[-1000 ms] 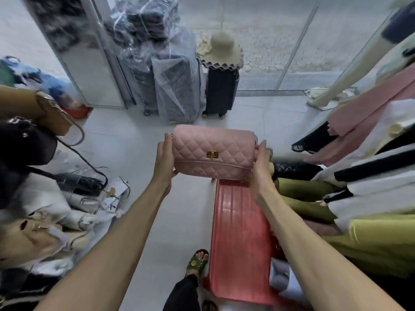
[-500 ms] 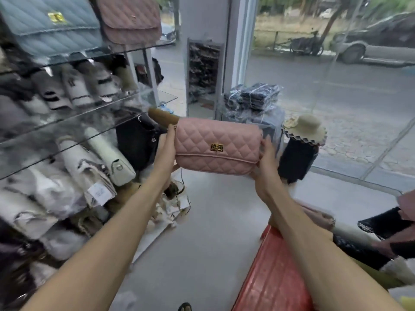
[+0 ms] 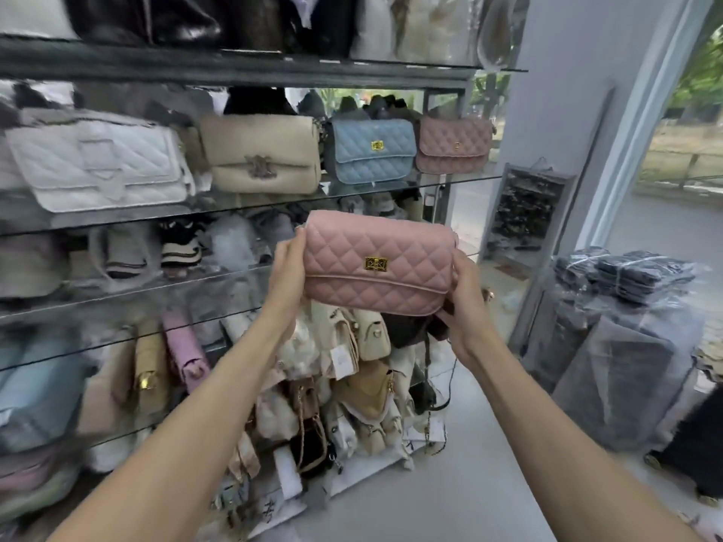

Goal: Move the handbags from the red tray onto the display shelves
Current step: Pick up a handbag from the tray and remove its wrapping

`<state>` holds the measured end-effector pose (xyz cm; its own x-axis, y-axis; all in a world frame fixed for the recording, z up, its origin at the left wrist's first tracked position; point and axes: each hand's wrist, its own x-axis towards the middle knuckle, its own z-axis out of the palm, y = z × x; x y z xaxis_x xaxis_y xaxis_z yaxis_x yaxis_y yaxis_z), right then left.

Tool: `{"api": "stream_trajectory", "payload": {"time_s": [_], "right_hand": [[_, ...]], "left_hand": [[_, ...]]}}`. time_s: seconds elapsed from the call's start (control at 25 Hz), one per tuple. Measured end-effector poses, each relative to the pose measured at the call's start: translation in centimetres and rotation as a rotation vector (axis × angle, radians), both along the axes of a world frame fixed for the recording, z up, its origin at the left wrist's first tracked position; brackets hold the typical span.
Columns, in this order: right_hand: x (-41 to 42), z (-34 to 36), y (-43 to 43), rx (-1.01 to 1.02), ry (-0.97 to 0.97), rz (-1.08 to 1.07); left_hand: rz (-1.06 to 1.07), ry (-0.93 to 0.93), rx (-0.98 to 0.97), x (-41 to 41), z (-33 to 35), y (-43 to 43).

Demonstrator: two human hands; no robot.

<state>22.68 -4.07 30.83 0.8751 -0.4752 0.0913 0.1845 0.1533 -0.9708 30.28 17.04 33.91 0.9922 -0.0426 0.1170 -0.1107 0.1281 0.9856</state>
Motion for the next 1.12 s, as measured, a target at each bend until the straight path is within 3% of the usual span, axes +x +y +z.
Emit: {"api": "stream_trajectory", "payload": {"time_s": [0.6,0.88,1.12], "right_hand": [[14.3,9.7,28.6,-0.079,-0.233,0.398],[20.4,12.7,43.0,-0.181,-0.294,0.579],[24.2,13.2,52.5,-0.125,-0.254,0.608]], "left_hand": [[0.401,-0.197,-0.02,6.3,8.4,29.9],[0.549,-0.208,-0.021,8.7,9.8,43.7],[0.731,-0.152,0.029,11.8,10.3,53.8]]}}
